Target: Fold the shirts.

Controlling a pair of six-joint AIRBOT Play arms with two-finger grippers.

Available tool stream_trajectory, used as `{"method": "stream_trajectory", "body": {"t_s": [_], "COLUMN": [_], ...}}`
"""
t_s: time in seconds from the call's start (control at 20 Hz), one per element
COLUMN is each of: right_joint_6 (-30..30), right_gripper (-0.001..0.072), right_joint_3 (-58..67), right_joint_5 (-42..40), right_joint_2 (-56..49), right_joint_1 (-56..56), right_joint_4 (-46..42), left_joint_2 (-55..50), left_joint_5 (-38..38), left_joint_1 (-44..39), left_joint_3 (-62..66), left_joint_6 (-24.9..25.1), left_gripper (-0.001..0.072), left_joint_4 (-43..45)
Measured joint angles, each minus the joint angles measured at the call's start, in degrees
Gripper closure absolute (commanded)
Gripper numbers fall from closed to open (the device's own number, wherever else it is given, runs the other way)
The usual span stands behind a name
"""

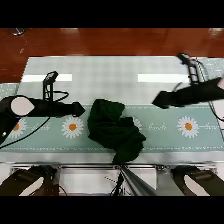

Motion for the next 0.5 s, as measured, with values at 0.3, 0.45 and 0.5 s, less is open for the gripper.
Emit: {"method": "stream_trajectory", "body": {"t_s": [0.3,0.45,0.5], "right_joint_6": [2.16,1.7,1.09], "right_gripper": [0.0092,0.0091,0.0092], "right_joint_3": [-23.28,-33.07,-35.41], "right_joint_5": [0.28,-0.39,-0.52], "right_joint_2": [14.49,17.75,18.29], "right_joint_1": [-8.9,-9.84,-9.99], "right_joint_4": [3.04,10.29,12.55], "left_joint_2": [-17.88,-26.23,-28.55], "left_joint_5": [-2.75,-9.11,-11.72], "left_joint_1": [0.0,0.0,0.0], "left_joint_3": [7.54,12.79,14.23], "left_joint_6": [4.31,8.63,10.8], "left_gripper": [0.0008,0.0692,0.0683], "left_joint_4": [-6.25,-9.35,-10.75]}}
